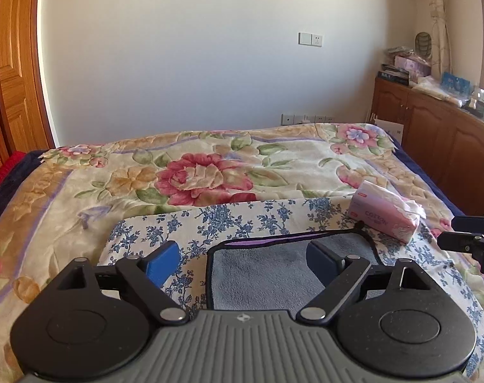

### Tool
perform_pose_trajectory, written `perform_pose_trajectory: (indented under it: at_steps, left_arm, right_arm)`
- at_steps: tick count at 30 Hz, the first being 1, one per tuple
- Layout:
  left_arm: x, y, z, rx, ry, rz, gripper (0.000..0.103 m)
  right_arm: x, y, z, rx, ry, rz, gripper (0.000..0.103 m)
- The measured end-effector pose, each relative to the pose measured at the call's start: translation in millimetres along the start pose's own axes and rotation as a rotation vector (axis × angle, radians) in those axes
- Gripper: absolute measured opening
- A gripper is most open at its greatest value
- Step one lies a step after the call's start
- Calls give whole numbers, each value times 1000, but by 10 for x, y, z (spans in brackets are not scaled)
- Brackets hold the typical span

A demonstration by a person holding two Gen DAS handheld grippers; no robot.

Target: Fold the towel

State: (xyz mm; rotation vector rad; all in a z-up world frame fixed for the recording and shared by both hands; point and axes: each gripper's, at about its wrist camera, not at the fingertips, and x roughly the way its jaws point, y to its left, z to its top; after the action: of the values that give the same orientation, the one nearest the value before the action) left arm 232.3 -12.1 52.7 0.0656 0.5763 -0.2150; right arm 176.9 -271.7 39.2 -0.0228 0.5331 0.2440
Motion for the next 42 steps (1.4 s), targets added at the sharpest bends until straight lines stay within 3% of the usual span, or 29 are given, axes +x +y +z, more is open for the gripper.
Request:
perform_pose_trajectory:
  at_steps: [18, 21, 25, 27, 30, 33, 38, 40, 42]
  left_arm:
    - [-759, -3, -222, 5, -9, 14, 91]
    - [-833, -36, -268, 11, -15, 15, 95]
    - [-945, -147, -362, 39, -46, 6, 102]
    - [-997, -208, -411, 48, -56, 1, 103]
    - [-1062, -281, -472, 37, -61, -14, 103]
    - [-1110, -336, -510, 27, -56, -29, 103]
    - [-1192, -416, -544, 36, -65, -11, 103]
    - [-1219, -431, -560, 39, -67, -13, 103]
    - [-1234, -432, -573, 40, -69, -11, 103]
  right_arm:
    - [-635, 207, -34, -12, -42, -4, 47]
    - [-690, 241, -72, -8, -43, -5, 53]
    - [-764, 275, -136, 7, -47, -13, 70]
    - [-790, 282, -159, 14, -44, -10, 71]
    - [-836, 293, -198, 22, -51, -14, 82]
    - [-879, 304, -235, 30, -54, -14, 86]
    - [-929, 324, -279, 38, -58, -20, 92]
    - [-947, 340, -302, 39, -64, -21, 101]
    - [-970, 353, -327, 40, -71, -20, 103]
